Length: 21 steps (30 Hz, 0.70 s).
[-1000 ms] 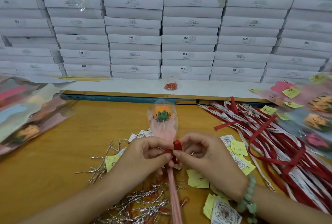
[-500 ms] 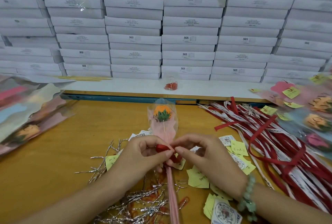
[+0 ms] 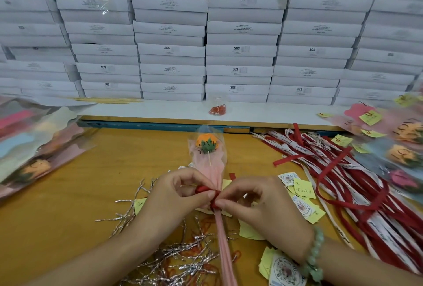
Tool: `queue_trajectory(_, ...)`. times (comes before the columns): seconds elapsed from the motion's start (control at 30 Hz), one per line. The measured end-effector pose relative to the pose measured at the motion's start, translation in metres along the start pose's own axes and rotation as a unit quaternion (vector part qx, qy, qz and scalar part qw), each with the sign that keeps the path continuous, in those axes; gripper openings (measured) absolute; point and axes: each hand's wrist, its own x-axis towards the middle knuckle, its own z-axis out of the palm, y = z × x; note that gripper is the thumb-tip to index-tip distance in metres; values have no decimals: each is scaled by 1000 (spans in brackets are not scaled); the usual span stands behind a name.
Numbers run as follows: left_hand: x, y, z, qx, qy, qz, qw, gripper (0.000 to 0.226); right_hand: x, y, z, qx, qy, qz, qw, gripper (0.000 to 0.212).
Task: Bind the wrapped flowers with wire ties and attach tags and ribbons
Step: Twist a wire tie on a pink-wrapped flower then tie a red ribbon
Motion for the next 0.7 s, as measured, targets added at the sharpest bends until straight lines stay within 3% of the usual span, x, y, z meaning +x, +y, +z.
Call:
queue_trajectory(0.2, -3, 6, 4, 52, -17, 35, 998, 25, 3, 2, -2, -60, 33, -6, 998, 32)
queue_trajectory(0.33, -6, 9, 6, 90, 3, 53, 995, 19, 2, 0, -1, -24, -5, -8, 1000, 30)
queue_trajectory(0.57, -9, 11, 8, 145, -2, 115, 983, 18, 0, -3, 3, -85, -14, -30, 996, 26)
queue_trajectory(0.7, -9, 9, 9, 157, 6, 142, 977, 20, 1, -4, 7, -97, -48, 5, 994, 25)
